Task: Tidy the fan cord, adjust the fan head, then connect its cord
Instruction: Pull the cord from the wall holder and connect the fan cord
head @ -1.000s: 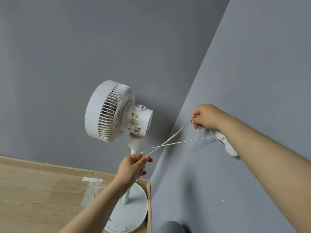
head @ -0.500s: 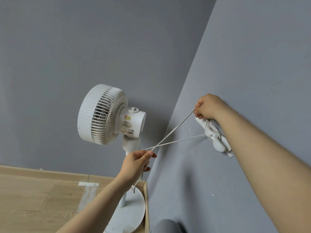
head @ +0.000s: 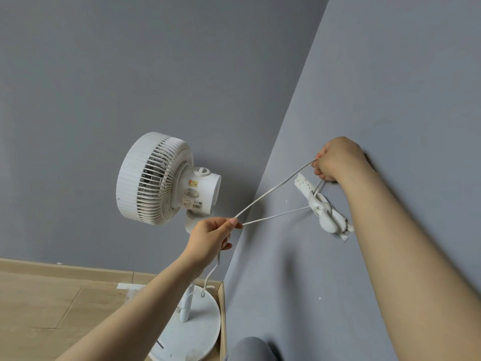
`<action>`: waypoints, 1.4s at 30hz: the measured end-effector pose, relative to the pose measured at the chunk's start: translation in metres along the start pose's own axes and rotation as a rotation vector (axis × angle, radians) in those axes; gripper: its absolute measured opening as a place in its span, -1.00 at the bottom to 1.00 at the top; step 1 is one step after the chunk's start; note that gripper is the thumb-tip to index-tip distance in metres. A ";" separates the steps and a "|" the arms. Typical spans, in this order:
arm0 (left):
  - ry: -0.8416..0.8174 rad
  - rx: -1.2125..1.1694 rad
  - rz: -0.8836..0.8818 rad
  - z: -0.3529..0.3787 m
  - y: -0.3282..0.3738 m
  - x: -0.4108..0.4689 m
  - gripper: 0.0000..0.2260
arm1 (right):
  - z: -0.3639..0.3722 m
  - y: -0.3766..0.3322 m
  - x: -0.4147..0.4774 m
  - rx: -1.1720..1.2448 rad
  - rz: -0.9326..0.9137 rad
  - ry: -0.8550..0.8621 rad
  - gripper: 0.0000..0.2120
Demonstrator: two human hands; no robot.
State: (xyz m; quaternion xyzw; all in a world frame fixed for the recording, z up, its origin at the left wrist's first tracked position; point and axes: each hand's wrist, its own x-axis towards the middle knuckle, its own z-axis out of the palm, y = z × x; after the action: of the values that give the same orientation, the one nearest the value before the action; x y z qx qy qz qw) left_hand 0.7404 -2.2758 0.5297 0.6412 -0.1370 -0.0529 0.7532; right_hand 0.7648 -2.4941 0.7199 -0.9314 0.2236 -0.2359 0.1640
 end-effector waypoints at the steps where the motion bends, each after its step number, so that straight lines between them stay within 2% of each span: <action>1: -0.002 0.004 0.002 0.000 0.000 0.000 -0.78 | -0.001 0.002 -0.002 0.007 0.002 0.005 -0.90; 8: 0.005 0.025 -0.006 0.001 -0.002 -0.001 -0.77 | -0.011 -0.006 -0.033 -0.082 -0.041 -0.026 -0.84; 11: 0.025 0.027 -0.016 -0.001 -0.003 -0.002 -0.77 | -0.011 -0.008 -0.046 0.013 -0.095 -0.106 -0.93; 15: -0.002 0.031 -0.023 0.002 -0.003 -0.001 -0.78 | -0.003 -0.001 -0.062 0.199 -0.087 -0.009 -0.80; 19: -0.011 0.047 -0.037 0.006 -0.005 -0.002 -0.76 | -0.004 0.001 -0.086 0.366 -0.065 0.039 -0.82; 23: -0.021 0.040 -0.040 0.002 -0.007 -0.002 -0.77 | -0.004 0.014 -0.103 0.294 -0.112 0.143 -0.83; 28: -0.011 0.031 -0.040 -0.006 -0.006 -0.002 -0.77 | -0.003 0.034 -0.131 0.277 -0.133 0.133 -0.93; 31: -0.033 0.050 -0.024 -0.003 -0.005 -0.003 -0.77 | -0.009 0.040 -0.145 0.291 -0.176 0.190 -0.96; 42: -0.030 0.058 -0.052 0.005 -0.009 -0.011 -0.77 | -0.005 0.054 -0.184 0.354 -0.140 0.237 -0.93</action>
State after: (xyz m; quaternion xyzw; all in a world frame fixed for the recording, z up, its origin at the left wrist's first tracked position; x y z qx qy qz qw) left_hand 0.7296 -2.2794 0.5198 0.6651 -0.1330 -0.0779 0.7306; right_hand 0.5985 -2.4498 0.6340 -0.8671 0.1312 -0.3902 0.2806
